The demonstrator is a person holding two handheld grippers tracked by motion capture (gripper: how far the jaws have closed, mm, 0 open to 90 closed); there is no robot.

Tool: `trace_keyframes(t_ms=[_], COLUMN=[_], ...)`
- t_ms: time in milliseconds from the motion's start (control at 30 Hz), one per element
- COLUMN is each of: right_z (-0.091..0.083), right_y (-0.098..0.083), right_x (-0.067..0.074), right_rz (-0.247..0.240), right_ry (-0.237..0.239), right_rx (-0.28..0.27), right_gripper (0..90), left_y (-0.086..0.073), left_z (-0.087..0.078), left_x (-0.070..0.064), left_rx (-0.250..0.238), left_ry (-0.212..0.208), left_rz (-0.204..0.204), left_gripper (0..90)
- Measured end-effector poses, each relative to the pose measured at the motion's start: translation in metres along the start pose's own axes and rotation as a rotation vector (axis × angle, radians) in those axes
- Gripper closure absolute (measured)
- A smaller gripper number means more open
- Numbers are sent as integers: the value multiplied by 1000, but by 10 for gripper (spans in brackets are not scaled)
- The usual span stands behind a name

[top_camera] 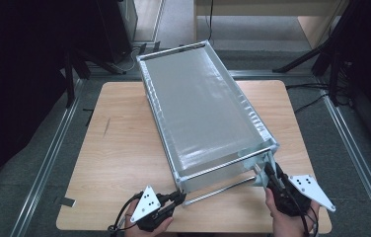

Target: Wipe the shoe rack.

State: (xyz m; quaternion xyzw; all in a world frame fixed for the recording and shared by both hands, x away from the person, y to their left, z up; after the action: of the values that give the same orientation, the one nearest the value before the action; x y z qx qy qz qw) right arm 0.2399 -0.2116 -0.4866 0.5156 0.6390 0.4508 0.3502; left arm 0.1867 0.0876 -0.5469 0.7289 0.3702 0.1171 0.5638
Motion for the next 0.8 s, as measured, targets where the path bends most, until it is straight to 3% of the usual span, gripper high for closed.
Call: trace_keyframes(t_ms=[100, 233, 300, 367, 400, 467, 567, 633, 733, 800], right_z=[11, 28, 33, 39, 44, 56, 77, 85, 87, 86], right_y=[-16, -44, -51, -52, -51, -49, -57, -67, -74, -75], right_x=[-3, -7, -1, 14, 22, 23, 13, 13, 24, 38], right_rz=[13, 91, 53, -36, -106, -164, -147, -158, -181, -183], right_ry=[11, 24, 9, 27, 35, 15, 1, 28, 67, 129], right_rx=[75, 190, 217, 220, 224, 233, 285, 326, 342, 354], right_gripper=[756, 763, 767, 768, 768, 769, 770, 771, 772, 771], left_y=[0, 0, 0, 0, 0, 0, 0, 0, 0, 0], left_z=[0, 0, 0, 0, 0, 0, -1, -1, -1, -1], left_x=[0, 0, 0, 0, 0, 0, 1, 1, 1, 1], left_rx=[1, 3, 2, 1, 2, 5, 6, 6, 4, 4], left_ry=[0, -1, -1, -2, -2, -2, 1, -2, -4, -3], left_rz=[-1, 0, 0, -1, 0, -1, -2, -5, -8, -10], left_gripper=[816, 816, 816, 816, 816, 815, 815, 814, 813, 813])
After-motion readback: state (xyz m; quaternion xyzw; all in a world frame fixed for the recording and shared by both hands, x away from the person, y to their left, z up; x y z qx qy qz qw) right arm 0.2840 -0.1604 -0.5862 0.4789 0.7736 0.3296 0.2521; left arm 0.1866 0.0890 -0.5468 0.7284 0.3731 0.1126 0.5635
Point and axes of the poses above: each handheld gripper's, and its own axes: z roughly forward along the jaws, y roughly out of its top, x roughly to its left, the point moved 6 cm from there along z, roughly forward along the jaws, and after that the axes turned 7 degrees about -z, right-handed, at the moved point
